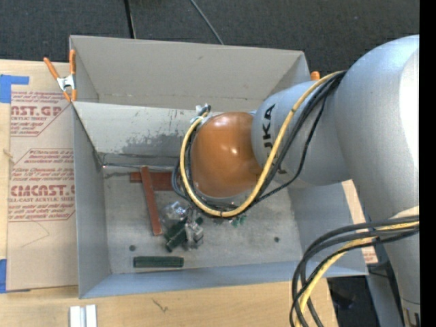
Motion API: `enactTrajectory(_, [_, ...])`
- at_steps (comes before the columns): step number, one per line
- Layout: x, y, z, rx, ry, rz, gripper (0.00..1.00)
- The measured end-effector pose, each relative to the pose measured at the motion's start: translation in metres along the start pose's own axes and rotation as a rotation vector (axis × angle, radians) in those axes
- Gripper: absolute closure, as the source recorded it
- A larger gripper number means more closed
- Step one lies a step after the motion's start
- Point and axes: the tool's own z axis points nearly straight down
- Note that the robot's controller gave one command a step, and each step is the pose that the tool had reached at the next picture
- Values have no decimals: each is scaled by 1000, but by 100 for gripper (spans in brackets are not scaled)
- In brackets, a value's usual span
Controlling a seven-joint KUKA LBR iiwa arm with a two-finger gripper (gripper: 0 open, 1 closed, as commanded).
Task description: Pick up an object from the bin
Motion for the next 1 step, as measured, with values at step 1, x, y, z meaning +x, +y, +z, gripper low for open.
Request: enactTrajectory(1, [0, 0, -8, 0, 3, 0, 100])
